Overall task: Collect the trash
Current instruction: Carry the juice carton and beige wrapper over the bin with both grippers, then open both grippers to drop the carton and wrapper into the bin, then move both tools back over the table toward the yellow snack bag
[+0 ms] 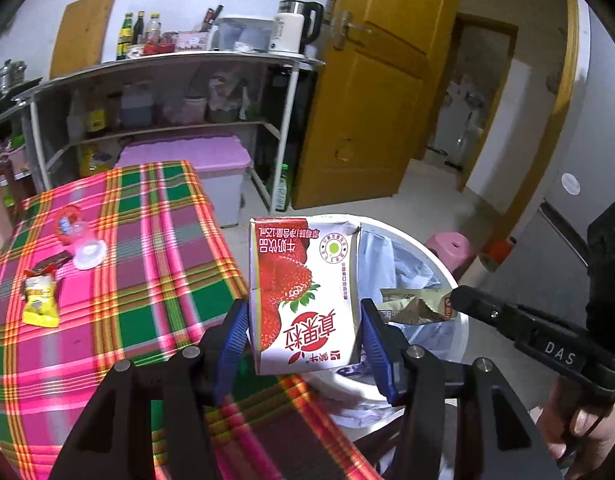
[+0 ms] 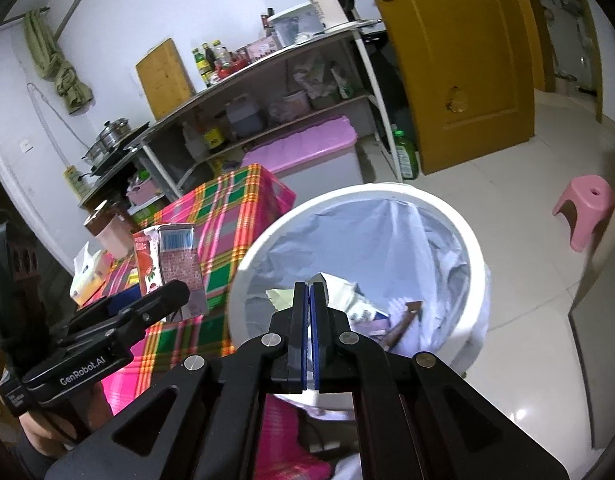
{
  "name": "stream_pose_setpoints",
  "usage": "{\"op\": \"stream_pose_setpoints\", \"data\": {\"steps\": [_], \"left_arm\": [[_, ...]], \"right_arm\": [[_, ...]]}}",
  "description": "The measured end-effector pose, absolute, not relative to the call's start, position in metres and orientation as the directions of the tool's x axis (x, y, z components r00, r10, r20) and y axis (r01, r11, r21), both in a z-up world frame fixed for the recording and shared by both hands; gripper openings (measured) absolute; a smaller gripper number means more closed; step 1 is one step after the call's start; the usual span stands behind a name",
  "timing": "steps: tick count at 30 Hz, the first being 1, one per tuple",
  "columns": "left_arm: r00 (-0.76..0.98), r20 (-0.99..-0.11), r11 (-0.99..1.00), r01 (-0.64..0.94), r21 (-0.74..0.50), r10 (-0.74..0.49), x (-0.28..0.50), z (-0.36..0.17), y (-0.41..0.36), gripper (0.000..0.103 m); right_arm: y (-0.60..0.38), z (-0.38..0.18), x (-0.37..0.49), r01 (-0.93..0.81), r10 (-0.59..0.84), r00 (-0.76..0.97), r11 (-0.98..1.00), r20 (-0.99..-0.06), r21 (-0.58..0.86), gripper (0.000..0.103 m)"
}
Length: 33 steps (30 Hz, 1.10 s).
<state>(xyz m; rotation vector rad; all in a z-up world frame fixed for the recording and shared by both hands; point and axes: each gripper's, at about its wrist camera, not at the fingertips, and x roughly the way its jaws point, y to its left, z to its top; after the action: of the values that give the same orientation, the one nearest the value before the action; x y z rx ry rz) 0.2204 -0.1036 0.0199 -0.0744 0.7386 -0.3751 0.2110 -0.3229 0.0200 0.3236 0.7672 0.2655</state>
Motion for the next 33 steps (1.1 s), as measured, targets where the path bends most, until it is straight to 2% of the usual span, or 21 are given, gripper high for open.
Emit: {"op": "stream_pose_setpoints", "data": {"steps": [17, 20, 22, 23, 33], "left_arm": [[0.616, -0.685, 0.912, 0.365, -0.189, -0.389, 0.241, 0.002, -0.142, 0.056], [0.617, -0.685, 0.912, 0.365, -0.187, -0.388, 0.241, 0.002, -0.141, 0.056], [0.617, -0.684, 0.912, 0.362, -0.192, -0.389, 0.241, 0.003, -0.14, 0.056], [0.617, -0.683, 0.912, 0.36, -0.196, -0.39, 0.241, 0.003, -0.139, 0.056], [0.635, -0.662, 0.915, 0.329, -0.234, -0.398, 0.226, 0.01, -0.117, 0.056]], "right_arm": [[-0.347, -0.007, 0.222, -0.046, 0.339, 0.641, 0.912, -0.688, 0.407, 0.002], [-0.348, -0.007, 0.223, -0.042, 0.335, 0.642, 0.914, -0.69, 0.404, 0.011], [-0.349, -0.006, 0.223, -0.044, 0.336, 0.646, 0.913, -0.685, 0.407, 0.022], [-0.348, -0.005, 0.222, -0.046, 0.336, 0.649, 0.913, -0.683, 0.406, 0.023], [-0.333, 0.008, 0.213, -0.098, 0.34, 0.661, 0.923, -0.669, 0.371, 0.024]]}}
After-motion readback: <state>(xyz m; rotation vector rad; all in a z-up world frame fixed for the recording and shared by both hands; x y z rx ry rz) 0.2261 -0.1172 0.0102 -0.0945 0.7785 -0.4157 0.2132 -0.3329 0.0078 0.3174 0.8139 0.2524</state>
